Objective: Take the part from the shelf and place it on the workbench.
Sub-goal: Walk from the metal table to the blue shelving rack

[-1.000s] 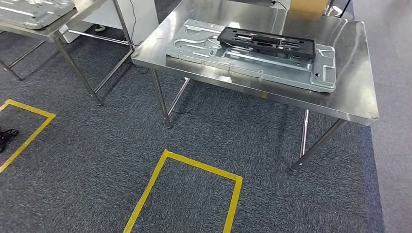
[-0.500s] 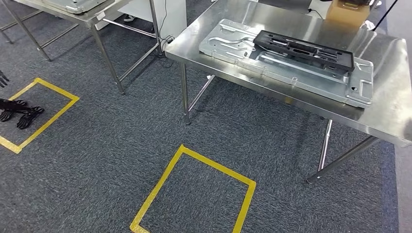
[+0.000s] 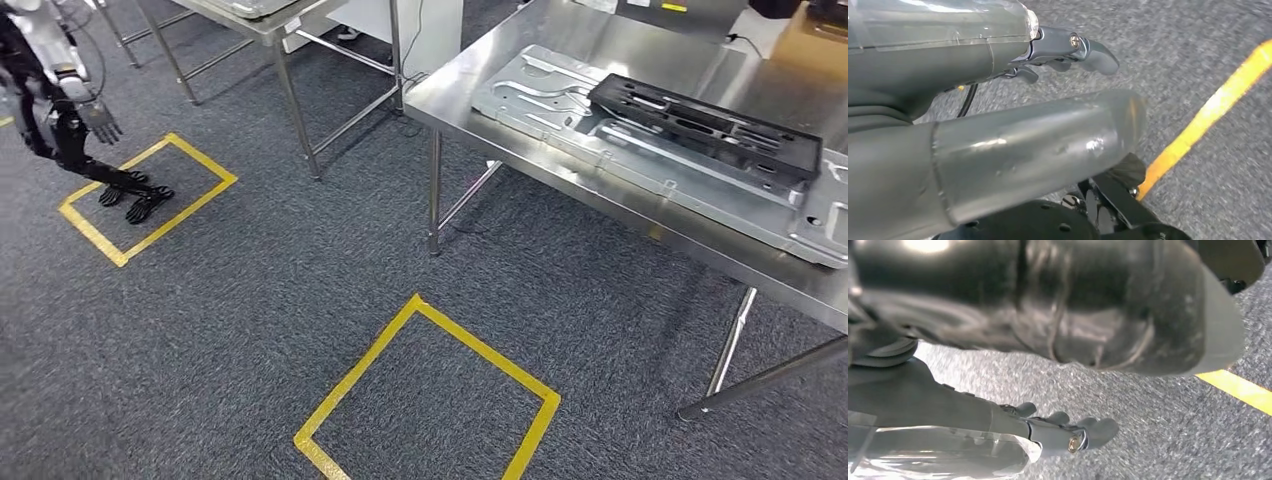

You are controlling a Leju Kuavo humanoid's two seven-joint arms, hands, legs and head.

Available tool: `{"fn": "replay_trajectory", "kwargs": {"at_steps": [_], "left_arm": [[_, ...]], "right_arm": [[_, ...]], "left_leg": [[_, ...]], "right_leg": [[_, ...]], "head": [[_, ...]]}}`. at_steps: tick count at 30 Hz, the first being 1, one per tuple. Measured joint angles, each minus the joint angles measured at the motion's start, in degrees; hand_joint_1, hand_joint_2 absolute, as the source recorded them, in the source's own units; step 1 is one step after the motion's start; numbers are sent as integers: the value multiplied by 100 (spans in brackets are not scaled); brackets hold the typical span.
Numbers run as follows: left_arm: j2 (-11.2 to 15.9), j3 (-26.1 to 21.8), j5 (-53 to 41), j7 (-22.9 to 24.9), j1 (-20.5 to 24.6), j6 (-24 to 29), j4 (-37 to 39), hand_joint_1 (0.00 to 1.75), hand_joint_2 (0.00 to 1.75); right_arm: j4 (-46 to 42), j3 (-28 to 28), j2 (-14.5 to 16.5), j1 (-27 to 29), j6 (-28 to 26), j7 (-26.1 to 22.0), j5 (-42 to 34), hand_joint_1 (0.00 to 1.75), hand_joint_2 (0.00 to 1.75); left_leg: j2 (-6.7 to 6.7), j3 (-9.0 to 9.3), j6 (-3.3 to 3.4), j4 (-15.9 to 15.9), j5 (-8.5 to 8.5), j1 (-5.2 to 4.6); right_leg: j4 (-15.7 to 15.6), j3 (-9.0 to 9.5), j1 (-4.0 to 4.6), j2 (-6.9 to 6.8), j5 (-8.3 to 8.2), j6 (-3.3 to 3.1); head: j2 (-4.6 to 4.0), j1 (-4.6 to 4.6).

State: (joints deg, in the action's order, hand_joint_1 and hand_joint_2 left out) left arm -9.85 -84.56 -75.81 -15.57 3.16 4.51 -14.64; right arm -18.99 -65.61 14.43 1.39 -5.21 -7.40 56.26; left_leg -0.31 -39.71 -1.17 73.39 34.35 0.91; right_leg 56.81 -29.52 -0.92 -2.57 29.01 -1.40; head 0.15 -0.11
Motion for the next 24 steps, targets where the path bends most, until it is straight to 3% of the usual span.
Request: {"fn": "replay_trajectory", "kwargs": {"at_steps": [1,2,4,5,6,8,10,12,14,15,16,17,18,20,22,23,24], "left_arm": [[2,0,0,4,-6,-1,0,0,0],[6,0,1,8,-10,-1,0,0,0],[16,0,1,16,-3,-2,0,0,0],[20,0,1,19,4,-4,0,0,0],[23,0,2,24,7,-5,0,0,0],[28,0,7,38,-5,-7,0,0,0],[23,0,18,-3,-9,47,0,0,0],[-72,-1,76,-114,57,317,0,0,0],[-239,-2,144,-177,181,699,2,0,0],[-314,-2,165,-178,237,828,4,0,0],[-377,-2,175,-178,276,900,8,0,0],[-434,-1,184,-180,304,933,14,0,0],[-477,-1,193,-185,323,949,21,0,0],[-533,0,220,-200,357,969,42,0,0],[-549,-1,266,-208,376,990,58,0,0],[-549,-1,292,-209,378,1002,61,0,0],[-549,-2,318,-209,376,1011,61,0,0]], "right_arm": [[0,-10,0,-5,7,5,19,0,0],[2,-16,1,-11,13,11,41,0,0],[7,-23,2,-18,21,23,80,0,0],[10,-28,3,-20,23,33,97,0,0],[11,-37,4,-29,23,45,117,0,0],[13,-58,8,-61,24,69,160,0,0],[14,-80,9,-79,23,93,235,0,0],[22,-85,2,-77,22,148,421,0,0],[40,-67,-20,-86,23,207,602,0,0],[51,-56,-34,-93,23,227,648,0,0],[62,-45,-46,-103,24,242,672,0,0],[72,-34,-57,-112,24,252,687,0,0],[83,-23,-68,-118,24,261,697,0,0],[113,-9,-96,-128,21,267,728,0,0],[149,0,-122,-153,19,267,779,0,0],[167,9,-129,-169,19,266,803,0,0],[183,18,-137,-180,20,267,825,0,0]], "left_leg": [[24,108,-5,-161,-116,5],[82,322,2,-516,-293,7],[291,753,66,-1292,-553,-14],[359,866,111,-1509,-607,-29],[376,892,155,-1588,-613,-46],[266,879,232,-1599,-646,-50],[171,888,315,-1647,-696,-27],[70,871,384,-1671,-741,-21],[-74,833,418,-1664,-764,-46],[-155,824,424,-1656,-771,-58],[-237,822,425,-1645,-774,-69],[-317,827,423,-1634,-774,-76],[-389,831,419,-1623,-773,-80],[-512,805,381,-1592,-775,-92],[-616,758,310,-1587,-791,-81],[-674,738,270,-1597,-802,-71],[-643,722,241,-1575,-792,-67]], "right_leg": [[8,1,2,-74,8,9],[16,8,2,-141,19,23],[35,34,23,-260,49,71],[40,46,36,-309,60,102],[42,58,47,-354,65,135],[32,82,50,-414,69,204],[172,44,31,-215,202,267],[729,-205,12,100,552,298],[1467,-572,15,209,855,299],[1654,-674,18,224,860,292],[1619,-675,21,240,745,277],[1361,-571,23,276,535,254],[963,-402,25,361,295,221],[295,-132,26,602,20,164],[105,-68,46,684,1,130],[91,-64,48,621,-10,111],[61,-50,43,549,-25,82]], "head": [[0,0],[0,0],[0,1],[0,2],[0,2],[0,2],[0,3],[0,5],[0,4],[0,4],[0,4],[0,4],[0,4],[0,4],[0,4],[0,4],[0,4]]}}
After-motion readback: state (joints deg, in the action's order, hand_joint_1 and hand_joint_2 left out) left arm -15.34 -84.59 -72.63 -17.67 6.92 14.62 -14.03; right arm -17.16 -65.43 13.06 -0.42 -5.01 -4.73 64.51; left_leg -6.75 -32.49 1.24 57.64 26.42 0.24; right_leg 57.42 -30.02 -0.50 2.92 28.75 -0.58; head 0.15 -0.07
